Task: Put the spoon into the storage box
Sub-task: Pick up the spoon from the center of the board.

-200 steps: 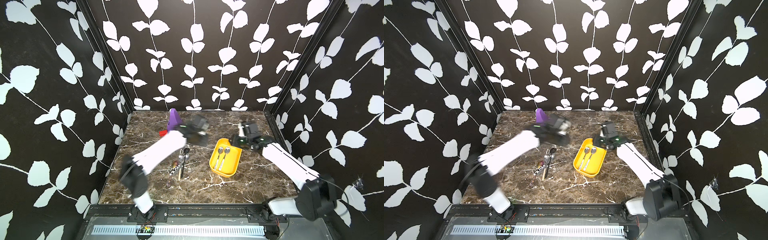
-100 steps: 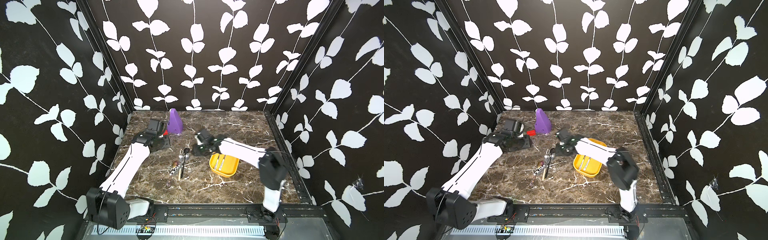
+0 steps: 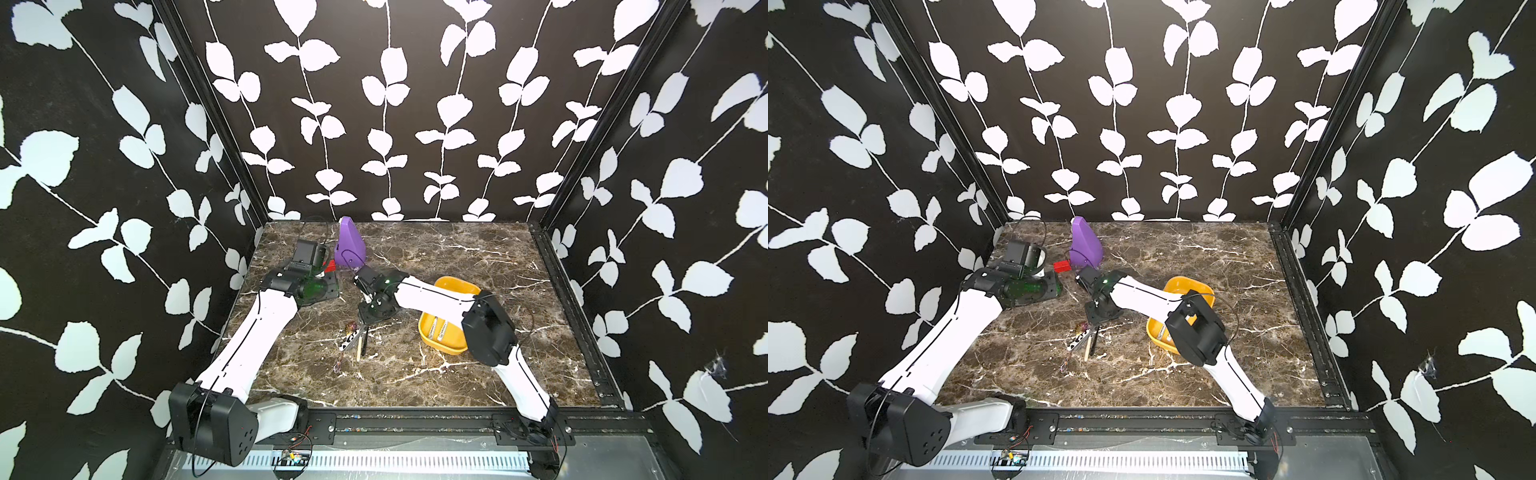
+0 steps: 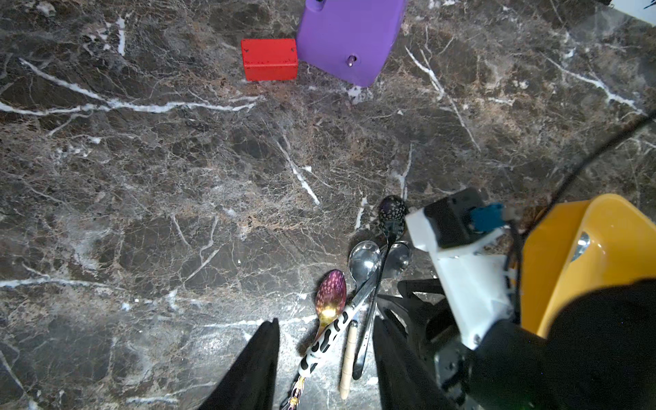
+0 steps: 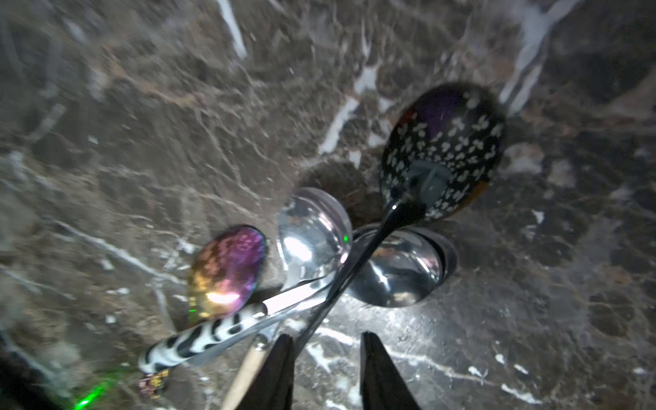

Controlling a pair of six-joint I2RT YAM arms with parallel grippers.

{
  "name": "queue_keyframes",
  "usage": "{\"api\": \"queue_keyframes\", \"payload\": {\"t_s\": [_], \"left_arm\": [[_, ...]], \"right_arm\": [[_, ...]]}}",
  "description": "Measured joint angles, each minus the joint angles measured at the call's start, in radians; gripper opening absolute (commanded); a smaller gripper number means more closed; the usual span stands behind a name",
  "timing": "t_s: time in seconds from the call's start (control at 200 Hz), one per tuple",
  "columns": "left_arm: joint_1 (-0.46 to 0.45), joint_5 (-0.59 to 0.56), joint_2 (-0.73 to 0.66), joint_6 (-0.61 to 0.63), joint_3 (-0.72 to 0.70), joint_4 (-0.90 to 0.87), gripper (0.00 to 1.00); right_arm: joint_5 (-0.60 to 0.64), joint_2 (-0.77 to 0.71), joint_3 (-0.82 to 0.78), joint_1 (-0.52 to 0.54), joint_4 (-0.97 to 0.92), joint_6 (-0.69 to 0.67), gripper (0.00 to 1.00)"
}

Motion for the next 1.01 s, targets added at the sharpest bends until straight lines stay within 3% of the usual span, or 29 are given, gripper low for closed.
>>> {"api": "queue_keyframes", "payload": {"t_s": [0.47,0.715,1.005], "left_arm": [[0.000,0.005,-0.004,0.001,-0.046,0.008,0.48],[0.000,0.007,-0.034,0.001,-0.059,0.011,0.48],[0.001,0.008,-0.039,0.002,-0.062,0.010,0.49]], "right_arm": [[0.025,0.054,0.042,0.015,-0.101,-0.048,0.25],[0.022,-0.018,-0.042,0.016,-0.023,-0.039,0.33],[0.006,0.024,0.038,0.021,-0.044,-0.037,0.33]]}}
